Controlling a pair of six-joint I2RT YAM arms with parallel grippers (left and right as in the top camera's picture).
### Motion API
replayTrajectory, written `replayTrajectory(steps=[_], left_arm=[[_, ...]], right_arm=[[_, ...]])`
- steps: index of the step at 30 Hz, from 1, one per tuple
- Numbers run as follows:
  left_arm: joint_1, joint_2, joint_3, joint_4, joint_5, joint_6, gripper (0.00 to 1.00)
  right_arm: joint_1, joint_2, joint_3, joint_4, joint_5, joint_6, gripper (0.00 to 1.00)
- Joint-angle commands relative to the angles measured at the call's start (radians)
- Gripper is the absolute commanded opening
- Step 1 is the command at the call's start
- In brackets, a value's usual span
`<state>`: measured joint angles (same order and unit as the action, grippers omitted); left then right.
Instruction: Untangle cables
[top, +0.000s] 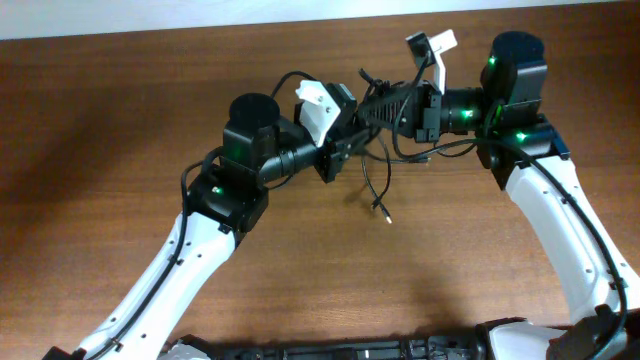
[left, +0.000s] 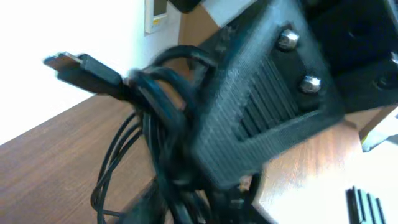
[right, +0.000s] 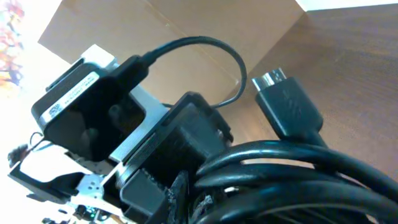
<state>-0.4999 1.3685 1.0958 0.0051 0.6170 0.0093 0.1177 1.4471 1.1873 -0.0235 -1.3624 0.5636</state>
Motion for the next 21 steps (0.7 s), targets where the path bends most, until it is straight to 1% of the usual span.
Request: replayTrajectory(steps=[1,2,4,5,9,15,21], left_arm=[[0.062,-0.039,0.010,-0.018,0.058,0.002,0.50],[0.079,-0.050,0.010,-0.017,0.141,0.002,0.60],[0.084,-0.053,0.010,-0.018,0.204,0.002,0.64],[0.084,-0.053,0.010,-0.026,0.207,0.002,0.64],[0.084,-0.053,0.010,-0.025,0.207,0.002,0.65],[0.081,-0.052,0.010,-0.025,0.240,0.002,0.62],[0.081,-0.047,0.010,-0.025,0.225,0.003,0.61]], right_arm=[[-0.056,-0.002,0.007,0.005,-0.089,-0.006,0.04],[-0.085,-0.002,0.007,0.005,-0.107,-0.007,0.04],[-0.122,-0.002,0.007,0.005,-0.132,-0.007,0.04],[-0.134,-0.002,0.007,0.006,-0.143,-0.008,0.04],[-0.138,-0.002,0.007,0.006,-0.171,-0.010,0.04],[-0.135,-0.002,0.007,0.006,-0.190,-0.010,0.04],[-0.077,-0.003,0.007,0.022,-0.189,-0.010,0.04]])
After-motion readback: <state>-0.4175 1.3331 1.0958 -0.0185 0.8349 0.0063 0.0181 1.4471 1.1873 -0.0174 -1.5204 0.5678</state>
